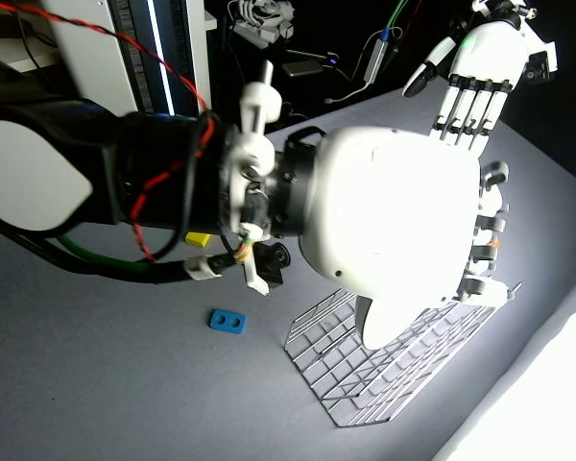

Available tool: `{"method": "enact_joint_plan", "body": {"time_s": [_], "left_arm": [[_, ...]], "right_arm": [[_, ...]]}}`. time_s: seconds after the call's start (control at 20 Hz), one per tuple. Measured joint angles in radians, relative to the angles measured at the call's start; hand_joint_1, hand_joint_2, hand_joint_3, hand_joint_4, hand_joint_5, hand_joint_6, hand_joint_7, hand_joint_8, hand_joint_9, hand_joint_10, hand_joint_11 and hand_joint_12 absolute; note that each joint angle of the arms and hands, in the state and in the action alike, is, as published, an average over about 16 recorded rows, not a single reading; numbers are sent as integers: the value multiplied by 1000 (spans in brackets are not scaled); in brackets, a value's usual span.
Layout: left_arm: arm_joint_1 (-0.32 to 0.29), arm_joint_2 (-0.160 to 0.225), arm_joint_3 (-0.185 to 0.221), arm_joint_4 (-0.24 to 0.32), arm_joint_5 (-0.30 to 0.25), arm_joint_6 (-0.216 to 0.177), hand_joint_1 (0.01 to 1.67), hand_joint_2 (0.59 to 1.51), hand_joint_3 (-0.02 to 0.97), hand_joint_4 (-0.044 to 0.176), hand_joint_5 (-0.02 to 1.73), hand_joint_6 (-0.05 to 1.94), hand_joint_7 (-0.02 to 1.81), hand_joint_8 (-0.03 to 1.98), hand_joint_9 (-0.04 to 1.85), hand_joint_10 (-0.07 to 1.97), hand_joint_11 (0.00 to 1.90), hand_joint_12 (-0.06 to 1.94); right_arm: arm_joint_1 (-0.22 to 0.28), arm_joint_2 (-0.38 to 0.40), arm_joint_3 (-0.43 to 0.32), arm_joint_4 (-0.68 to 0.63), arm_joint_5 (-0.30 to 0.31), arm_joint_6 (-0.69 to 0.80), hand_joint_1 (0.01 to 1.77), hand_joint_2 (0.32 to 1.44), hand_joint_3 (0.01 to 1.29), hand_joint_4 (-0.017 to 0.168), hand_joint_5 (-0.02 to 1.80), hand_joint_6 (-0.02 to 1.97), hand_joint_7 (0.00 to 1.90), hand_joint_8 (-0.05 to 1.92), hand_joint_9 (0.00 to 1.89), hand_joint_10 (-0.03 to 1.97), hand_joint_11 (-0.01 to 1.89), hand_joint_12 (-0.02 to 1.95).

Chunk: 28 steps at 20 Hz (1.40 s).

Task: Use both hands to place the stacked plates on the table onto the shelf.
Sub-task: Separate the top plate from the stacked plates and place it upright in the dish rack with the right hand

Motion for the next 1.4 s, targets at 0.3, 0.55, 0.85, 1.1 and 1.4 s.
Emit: {"method": "enact_joint_plan", "body": {"time_s": [0.3,0.55,0.85,1.1,1.4], "left_arm": [[-1,0,-1,-12,-17,-4,22,1128,4,2,272,20,221,9,177,3,139,27],[0,0,-1,-26,-44,9,22,1129,4,2,280,20,233,9,189,3,149,27],[7,-4,10,-16,-93,43,23,1129,5,2,292,20,249,8,202,3,158,28],[18,-8,24,29,-167,72,23,1129,5,2,296,20,248,8,204,3,161,28],[37,-16,39,107,-225,87,23,1129,4,2,303,20,254,8,211,3,163,29]], "right_arm": [[-20,-44,43,6,-25,3,1169,1064,11,16,794,1229,915,1126,843,865,490,1590],[-31,-81,79,15,-43,4,1169,1067,11,16,796,1220,917,1119,850,856,493,1588],[-47,-117,111,31,-60,0,1168,1069,11,16,795,1209,920,1104,857,841,496,1583],[-69,-144,143,44,-68,-5,1167,1069,10,16,795,1205,922,1102,856,832,492,1581],[-101,-165,170,55,-58,-18,1163,1069,11,14,793,1208,923,1067,848,811,493,1569]]}}
